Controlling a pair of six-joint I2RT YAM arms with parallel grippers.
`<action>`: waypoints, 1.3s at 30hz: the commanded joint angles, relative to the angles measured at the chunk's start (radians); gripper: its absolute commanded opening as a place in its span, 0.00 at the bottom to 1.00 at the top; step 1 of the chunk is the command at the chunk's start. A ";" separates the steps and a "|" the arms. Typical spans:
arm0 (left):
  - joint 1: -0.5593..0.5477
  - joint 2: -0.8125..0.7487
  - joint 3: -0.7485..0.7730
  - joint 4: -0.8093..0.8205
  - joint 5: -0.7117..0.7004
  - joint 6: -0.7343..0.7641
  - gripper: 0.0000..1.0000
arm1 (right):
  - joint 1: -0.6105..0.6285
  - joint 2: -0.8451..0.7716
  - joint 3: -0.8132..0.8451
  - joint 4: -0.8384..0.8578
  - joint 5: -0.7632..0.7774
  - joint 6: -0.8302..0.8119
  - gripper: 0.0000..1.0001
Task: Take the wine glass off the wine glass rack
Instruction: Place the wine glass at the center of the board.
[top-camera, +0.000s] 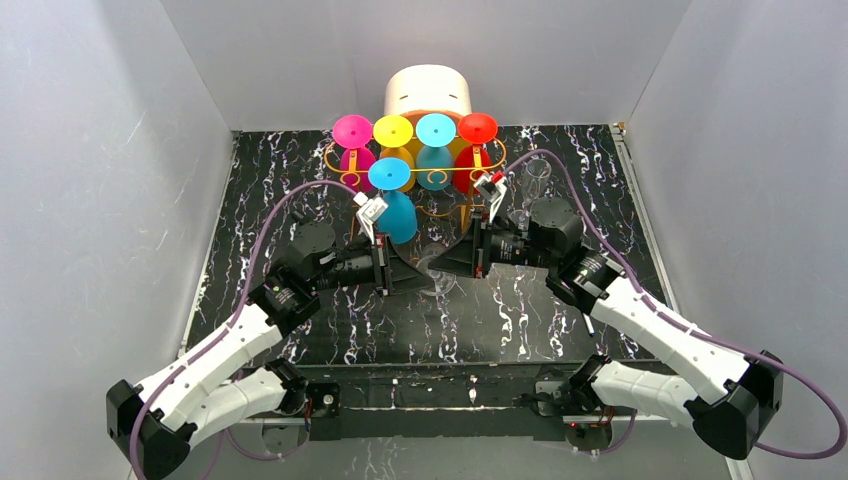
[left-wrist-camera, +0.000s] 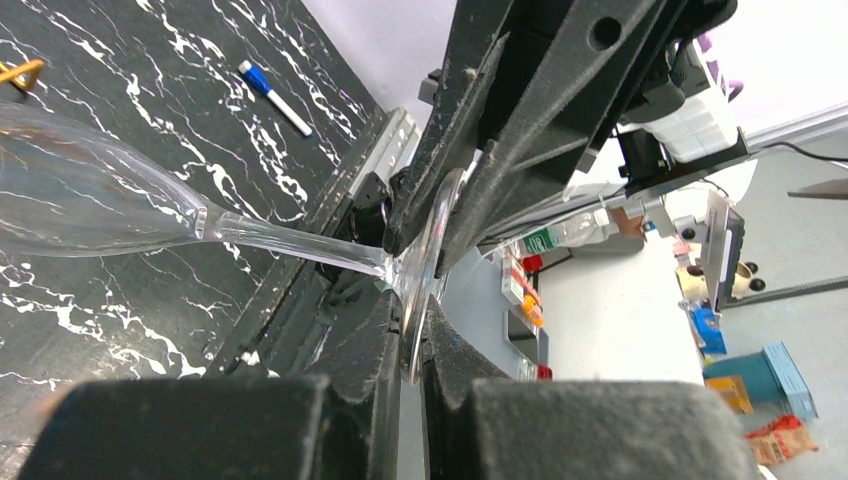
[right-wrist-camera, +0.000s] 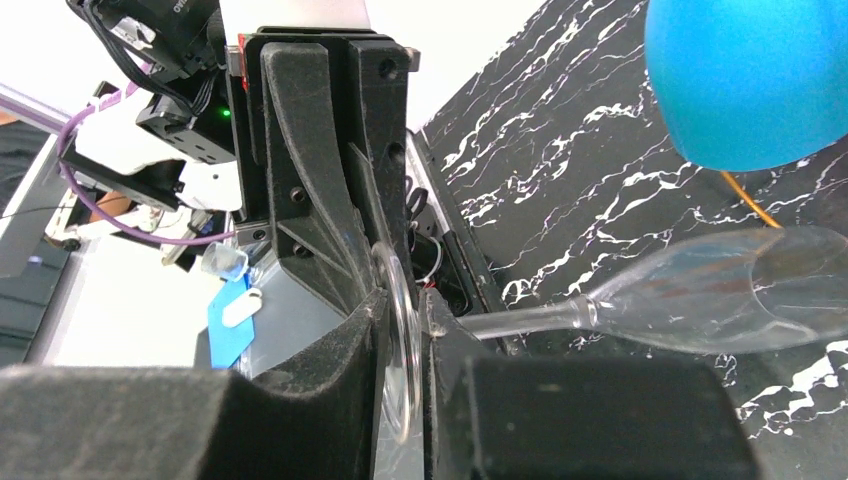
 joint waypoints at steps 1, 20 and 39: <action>-0.002 -0.014 0.006 0.025 0.045 0.033 0.00 | 0.004 0.001 0.058 0.021 -0.046 -0.007 0.04; -0.023 0.036 -0.016 0.054 0.133 -0.054 0.62 | 0.004 -0.094 -0.076 0.198 0.024 -0.030 0.01; -0.053 0.026 -0.109 0.270 -0.042 -0.217 0.33 | 0.004 -0.112 -0.132 0.262 0.037 -0.031 0.01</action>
